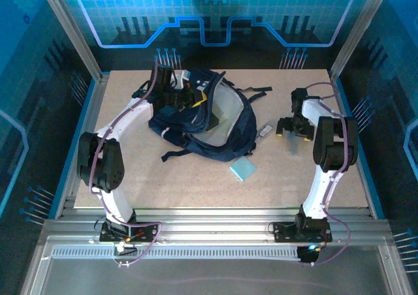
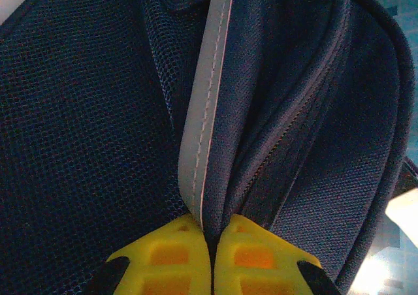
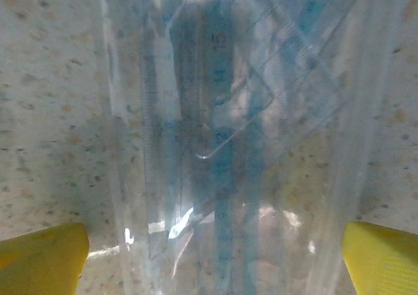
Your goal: Pack the student bag
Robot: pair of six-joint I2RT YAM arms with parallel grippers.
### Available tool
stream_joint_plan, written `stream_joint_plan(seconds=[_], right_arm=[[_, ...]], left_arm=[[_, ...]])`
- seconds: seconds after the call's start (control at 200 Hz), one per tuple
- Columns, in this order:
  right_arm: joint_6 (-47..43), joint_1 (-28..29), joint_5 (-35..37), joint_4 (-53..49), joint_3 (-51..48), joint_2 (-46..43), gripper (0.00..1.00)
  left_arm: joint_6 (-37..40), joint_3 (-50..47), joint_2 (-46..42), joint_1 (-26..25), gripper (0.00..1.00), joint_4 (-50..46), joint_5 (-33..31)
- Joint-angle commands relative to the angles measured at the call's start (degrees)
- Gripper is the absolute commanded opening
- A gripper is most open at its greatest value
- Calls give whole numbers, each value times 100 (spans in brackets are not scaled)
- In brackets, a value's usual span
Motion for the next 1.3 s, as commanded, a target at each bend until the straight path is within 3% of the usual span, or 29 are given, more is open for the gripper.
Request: stream_joint_plan(seconds=[0.0,0.16,0.345,0.6,0.685,0.75,0.966,1.086,1.296], right_arm=[[-5,-53,-141,-32,-89,103,100],[61,-156,-348,200,-406,-40,86],[164,-189,-270,351,-671,-197,49],[178,-220,-335,78,-616,-514,28],[134,-235,-528,19,-595,-637,16],[120,-231,-651,3,-586,-686,0],[144,-222,-667,-343,-350,-754,0],[125,-85,-771,-679,-211,-1247,0],[370,340,-2082,-805,-229,-2291,0]], left_arm=[[85,158,-270,37,0,-6,376],[184,140,-228,37,0,-157,361],[241,131,-243,30,0,-269,287],[385,200,-257,37,0,-637,174],[359,83,-339,33,0,-615,200],[390,15,-405,36,0,-649,196],[484,-179,-562,33,0,-676,183],[391,-227,-581,59,0,-568,172],[33,-92,-447,83,0,-231,379]])
